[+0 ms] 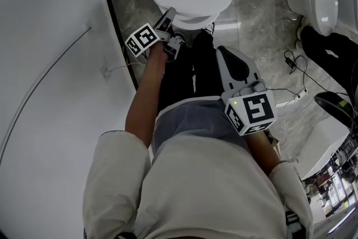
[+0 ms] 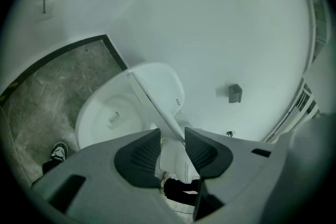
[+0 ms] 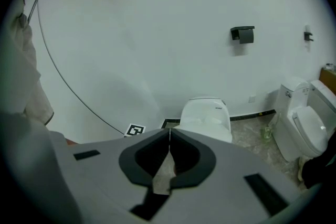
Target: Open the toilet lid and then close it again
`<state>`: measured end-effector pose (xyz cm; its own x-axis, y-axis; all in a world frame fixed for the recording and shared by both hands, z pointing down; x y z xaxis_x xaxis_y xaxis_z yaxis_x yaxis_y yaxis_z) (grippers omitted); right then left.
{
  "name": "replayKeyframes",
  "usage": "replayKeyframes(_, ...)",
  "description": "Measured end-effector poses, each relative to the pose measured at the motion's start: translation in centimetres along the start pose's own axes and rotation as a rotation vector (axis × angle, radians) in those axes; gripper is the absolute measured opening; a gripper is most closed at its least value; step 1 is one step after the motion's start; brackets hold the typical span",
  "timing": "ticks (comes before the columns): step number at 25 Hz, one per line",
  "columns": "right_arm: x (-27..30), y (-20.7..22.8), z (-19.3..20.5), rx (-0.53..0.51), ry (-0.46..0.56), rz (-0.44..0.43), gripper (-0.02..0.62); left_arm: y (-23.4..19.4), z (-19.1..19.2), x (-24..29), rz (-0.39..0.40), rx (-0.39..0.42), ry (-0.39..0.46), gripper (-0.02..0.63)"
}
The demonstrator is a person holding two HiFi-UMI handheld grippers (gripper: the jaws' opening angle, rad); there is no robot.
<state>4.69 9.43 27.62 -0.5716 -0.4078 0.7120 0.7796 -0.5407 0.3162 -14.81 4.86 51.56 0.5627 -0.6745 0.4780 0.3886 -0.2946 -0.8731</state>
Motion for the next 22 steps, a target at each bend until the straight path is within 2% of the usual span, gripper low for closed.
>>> replayKeyframes(12,-1.0,0.9,-0.9,0.003,0.025,-0.004,0.011,5.0,-4.2,1.2,0.082,0.052,0.054,0.141)
replayKeyframes(16,-2.0,2.6,-1.6,0.022,0.029,-0.009,0.011,7.7,-5.6,2.5,0.091,0.074,0.072,0.14)
replayKeyframes(22,-2.1,3.2,-1.2,0.04,0.041,0.008,0.011,9.0,-8.1,3.1,0.1,0.116,0.087,0.127)
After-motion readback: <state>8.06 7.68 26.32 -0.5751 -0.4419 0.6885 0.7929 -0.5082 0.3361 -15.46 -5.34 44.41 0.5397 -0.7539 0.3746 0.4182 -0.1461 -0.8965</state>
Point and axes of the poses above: the fingertips, and each gripper's own axes: x forward along the fingers, y to its right, z out of its underside, the point moved 5 cm from there along -x, backward along the fingers, and after that the axes turned 8 degrees about -y, right-handed, at the moved point
